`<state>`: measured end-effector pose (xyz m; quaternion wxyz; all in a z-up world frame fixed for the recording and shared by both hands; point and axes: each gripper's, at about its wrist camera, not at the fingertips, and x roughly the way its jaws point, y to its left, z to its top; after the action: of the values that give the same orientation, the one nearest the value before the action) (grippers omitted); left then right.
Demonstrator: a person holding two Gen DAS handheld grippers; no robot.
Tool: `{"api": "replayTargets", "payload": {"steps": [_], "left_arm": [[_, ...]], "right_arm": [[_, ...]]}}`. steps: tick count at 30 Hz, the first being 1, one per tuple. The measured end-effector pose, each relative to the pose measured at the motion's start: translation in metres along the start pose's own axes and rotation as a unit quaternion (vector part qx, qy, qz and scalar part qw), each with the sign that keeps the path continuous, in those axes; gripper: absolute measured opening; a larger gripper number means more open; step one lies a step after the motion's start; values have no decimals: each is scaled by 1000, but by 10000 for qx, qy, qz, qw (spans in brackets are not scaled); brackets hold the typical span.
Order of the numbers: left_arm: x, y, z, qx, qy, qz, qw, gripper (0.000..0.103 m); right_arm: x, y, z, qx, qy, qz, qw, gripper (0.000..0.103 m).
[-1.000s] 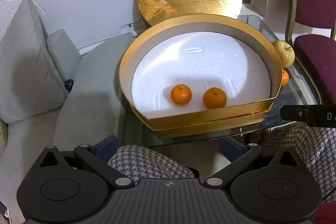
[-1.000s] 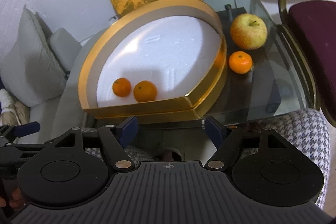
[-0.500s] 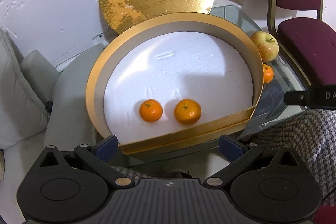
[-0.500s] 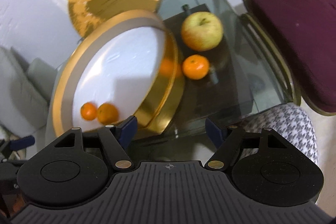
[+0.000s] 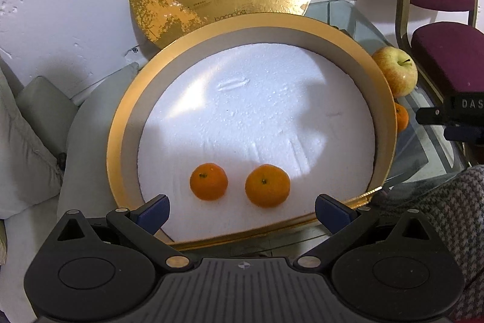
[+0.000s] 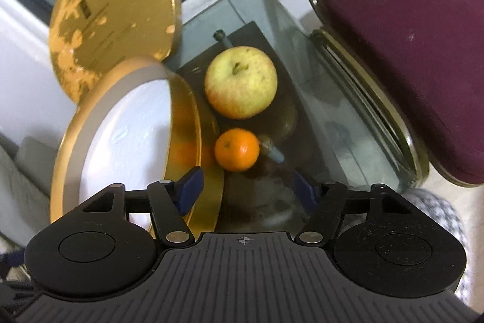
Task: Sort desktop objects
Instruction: 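Reach the right tool to the last mandarin by the apple and grasp it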
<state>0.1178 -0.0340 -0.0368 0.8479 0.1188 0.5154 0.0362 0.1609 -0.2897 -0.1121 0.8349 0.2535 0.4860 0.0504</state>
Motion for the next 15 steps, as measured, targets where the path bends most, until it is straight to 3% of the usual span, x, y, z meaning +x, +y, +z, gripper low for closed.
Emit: {"api": "replayTargets", "payload": {"steps": [15], "left_arm": [[25,12,11,-181,196,72,9996,102]], "right_arm": [[59,-12,25,668,271,149,9973,62]]}}
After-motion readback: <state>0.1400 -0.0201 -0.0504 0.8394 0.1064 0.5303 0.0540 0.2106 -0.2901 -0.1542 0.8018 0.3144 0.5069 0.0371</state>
